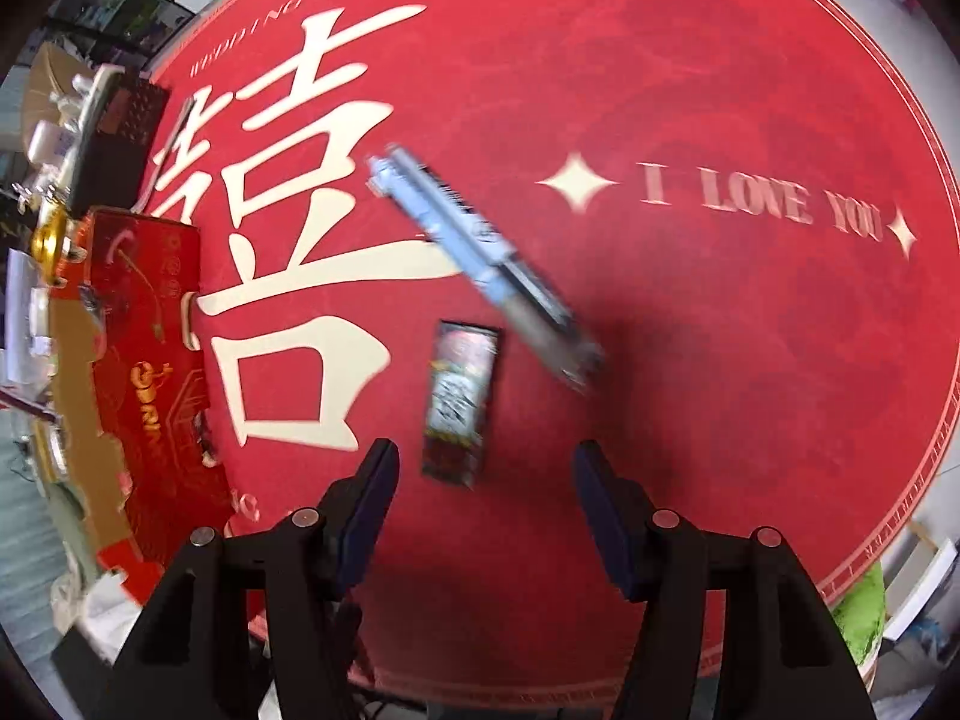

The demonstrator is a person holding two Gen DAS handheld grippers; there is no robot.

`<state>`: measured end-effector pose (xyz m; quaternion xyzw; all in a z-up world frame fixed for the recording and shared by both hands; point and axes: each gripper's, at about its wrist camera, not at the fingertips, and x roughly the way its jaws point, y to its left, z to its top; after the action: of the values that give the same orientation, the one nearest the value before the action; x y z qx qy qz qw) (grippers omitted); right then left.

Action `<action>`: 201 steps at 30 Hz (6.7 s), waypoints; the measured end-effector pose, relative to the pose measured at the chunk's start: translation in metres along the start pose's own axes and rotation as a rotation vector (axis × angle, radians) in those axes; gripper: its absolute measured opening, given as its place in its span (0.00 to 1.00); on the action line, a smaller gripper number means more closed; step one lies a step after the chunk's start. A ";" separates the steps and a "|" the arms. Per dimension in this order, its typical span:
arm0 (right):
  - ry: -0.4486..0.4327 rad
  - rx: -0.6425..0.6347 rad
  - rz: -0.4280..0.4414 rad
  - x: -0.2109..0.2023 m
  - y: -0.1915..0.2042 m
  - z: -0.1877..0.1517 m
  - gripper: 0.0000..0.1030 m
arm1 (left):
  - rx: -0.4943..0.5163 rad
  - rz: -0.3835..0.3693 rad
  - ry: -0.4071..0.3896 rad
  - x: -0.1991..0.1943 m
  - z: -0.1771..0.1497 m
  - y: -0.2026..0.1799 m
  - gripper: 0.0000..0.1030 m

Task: Organize rigid objects

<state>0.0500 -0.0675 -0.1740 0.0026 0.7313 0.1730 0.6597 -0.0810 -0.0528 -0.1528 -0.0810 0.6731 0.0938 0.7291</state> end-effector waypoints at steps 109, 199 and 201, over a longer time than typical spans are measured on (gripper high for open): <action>-0.093 -0.674 -0.031 -0.106 0.284 -0.056 0.24 | -0.582 0.098 -0.150 -0.116 0.020 0.282 0.10; -0.061 -0.503 0.061 -0.060 0.232 -0.032 0.24 | -0.491 0.108 -0.096 -0.067 0.037 0.282 0.10; -0.061 -0.506 0.065 -0.059 0.234 -0.031 0.24 | -0.494 0.107 -0.096 -0.067 0.038 0.283 0.10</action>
<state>-0.0253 0.1310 -0.0547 -0.1342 0.6439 0.3714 0.6553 -0.1191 0.2287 -0.0802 -0.2164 0.5975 0.2977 0.7124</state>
